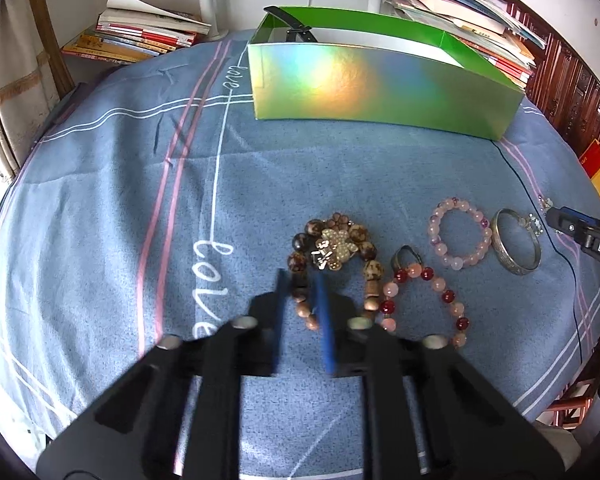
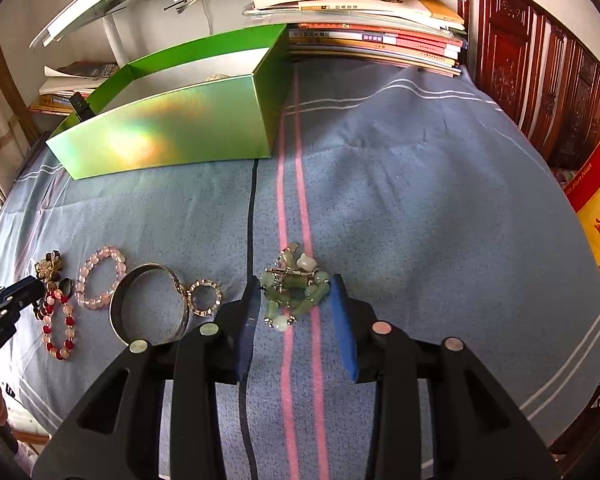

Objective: Organize jewelry
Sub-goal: 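Grasp the wooden bead bracelet with the left gripper while the right gripper holds the charm, then carry the bracelet and charm into the green box and open both grippers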

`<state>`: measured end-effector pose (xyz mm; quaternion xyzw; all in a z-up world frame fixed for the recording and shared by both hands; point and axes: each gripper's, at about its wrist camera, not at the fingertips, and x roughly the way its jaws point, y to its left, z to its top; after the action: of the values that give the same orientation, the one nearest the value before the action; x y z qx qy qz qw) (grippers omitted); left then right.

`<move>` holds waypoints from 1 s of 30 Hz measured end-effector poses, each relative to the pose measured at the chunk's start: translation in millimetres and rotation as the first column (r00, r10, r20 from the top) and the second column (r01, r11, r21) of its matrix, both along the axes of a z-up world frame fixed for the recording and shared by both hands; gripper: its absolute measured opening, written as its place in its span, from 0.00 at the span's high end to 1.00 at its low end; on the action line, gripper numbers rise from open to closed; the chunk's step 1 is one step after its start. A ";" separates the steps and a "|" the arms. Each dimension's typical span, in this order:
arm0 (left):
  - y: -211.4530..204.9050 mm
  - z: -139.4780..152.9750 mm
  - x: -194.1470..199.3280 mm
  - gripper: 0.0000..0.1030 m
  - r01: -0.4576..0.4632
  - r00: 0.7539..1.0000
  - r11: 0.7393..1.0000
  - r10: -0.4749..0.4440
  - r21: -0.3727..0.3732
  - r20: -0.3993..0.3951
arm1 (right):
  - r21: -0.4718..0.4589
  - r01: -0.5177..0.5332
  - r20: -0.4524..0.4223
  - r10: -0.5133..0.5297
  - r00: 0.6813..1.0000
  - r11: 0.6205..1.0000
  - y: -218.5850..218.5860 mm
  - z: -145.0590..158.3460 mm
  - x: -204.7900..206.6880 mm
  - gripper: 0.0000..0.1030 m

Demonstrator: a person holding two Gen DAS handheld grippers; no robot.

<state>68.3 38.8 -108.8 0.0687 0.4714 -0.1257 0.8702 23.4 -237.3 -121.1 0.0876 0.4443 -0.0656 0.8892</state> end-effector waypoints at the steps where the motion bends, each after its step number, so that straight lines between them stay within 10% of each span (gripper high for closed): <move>1: -1.1 0.0 0.0 0.92 0.001 1.000 1.000 -0.001 0.004 0.003 | -0.004 0.000 0.002 0.000 1.000 1.000 0.3 -0.2 -0.1 0.65; 9: -5.2 9.4 0.7 0.92 -0.008 1.000 1.000 0.009 -0.004 0.030 | -0.008 -0.037 0.020 0.037 0.999 0.999 7.1 0.7 0.6 0.77; 10: -4.9 15.0 0.3 0.92 -0.006 0.999 1.000 0.006 -0.009 0.045 | -0.009 -0.040 0.029 0.040 0.999 0.999 7.5 3.2 0.0 0.92; 30: -20.4 115.1 -7.8 0.92 0.089 0.967 0.993 -0.069 -0.071 0.244 | -0.054 -0.099 0.191 0.108 0.976 0.994 23.0 77.2 -6.5 0.93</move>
<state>60.5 18.4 6.4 0.0666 0.3534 -0.1701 0.9175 16.9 -214.3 -43.9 0.0507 0.3580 -0.0202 0.9321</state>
